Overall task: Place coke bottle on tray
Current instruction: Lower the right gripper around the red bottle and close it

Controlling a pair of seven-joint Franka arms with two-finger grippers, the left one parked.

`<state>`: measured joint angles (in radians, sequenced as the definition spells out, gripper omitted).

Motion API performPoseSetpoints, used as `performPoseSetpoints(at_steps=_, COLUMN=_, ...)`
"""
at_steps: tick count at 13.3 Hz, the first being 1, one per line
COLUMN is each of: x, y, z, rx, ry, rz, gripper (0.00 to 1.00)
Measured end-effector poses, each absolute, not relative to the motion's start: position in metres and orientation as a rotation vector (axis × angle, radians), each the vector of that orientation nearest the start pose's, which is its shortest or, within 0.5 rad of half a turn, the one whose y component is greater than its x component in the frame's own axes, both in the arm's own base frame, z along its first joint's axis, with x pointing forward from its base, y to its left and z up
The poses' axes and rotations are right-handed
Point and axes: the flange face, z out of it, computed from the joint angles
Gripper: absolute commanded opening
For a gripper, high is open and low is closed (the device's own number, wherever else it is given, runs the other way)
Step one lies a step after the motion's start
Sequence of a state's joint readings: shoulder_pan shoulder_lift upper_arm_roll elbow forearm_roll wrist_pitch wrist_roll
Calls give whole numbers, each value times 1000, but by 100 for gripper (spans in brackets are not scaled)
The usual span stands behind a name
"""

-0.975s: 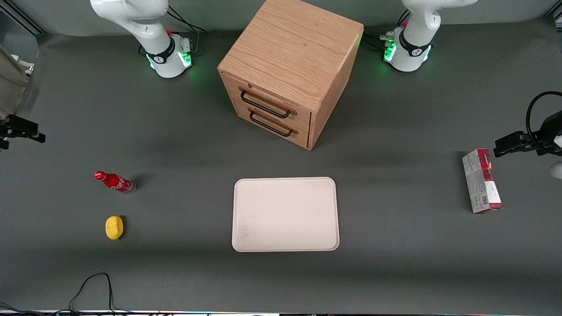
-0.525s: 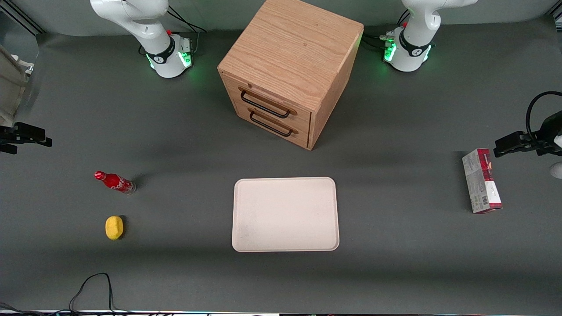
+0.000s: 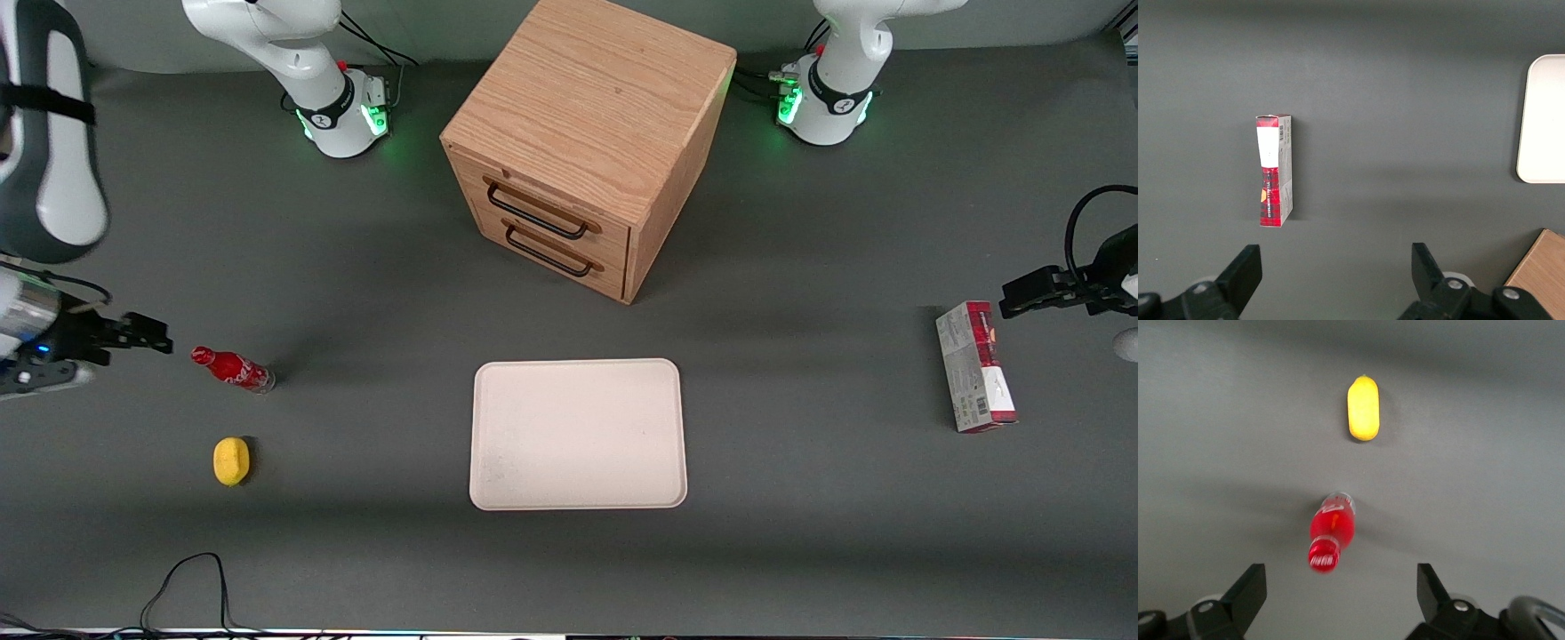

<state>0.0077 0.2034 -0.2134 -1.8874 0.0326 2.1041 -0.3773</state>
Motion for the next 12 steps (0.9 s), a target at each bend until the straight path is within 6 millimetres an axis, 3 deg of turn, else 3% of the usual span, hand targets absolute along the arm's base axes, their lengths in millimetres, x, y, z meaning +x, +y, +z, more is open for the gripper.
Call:
performPoseSetpoints(at_steps=3, x=588, y=-105, z=350, rx=-3162, ry=-283, rz=-64, gripper=100)
performPoseSetpoints(at_steps=5, x=579, y=-101, z=331, rx=-3166, ry=-290, rz=-83, gripper=100)
performPoseSetpoints(at_steps=10, x=573, y=-101, z=321, rx=-3167, ry=-287, rz=-79, gripper=99)
performPoseSetpoints(at_steps=12, x=573, y=-102, z=321, rx=-3166, ry=-286, rz=-78, gripper=94)
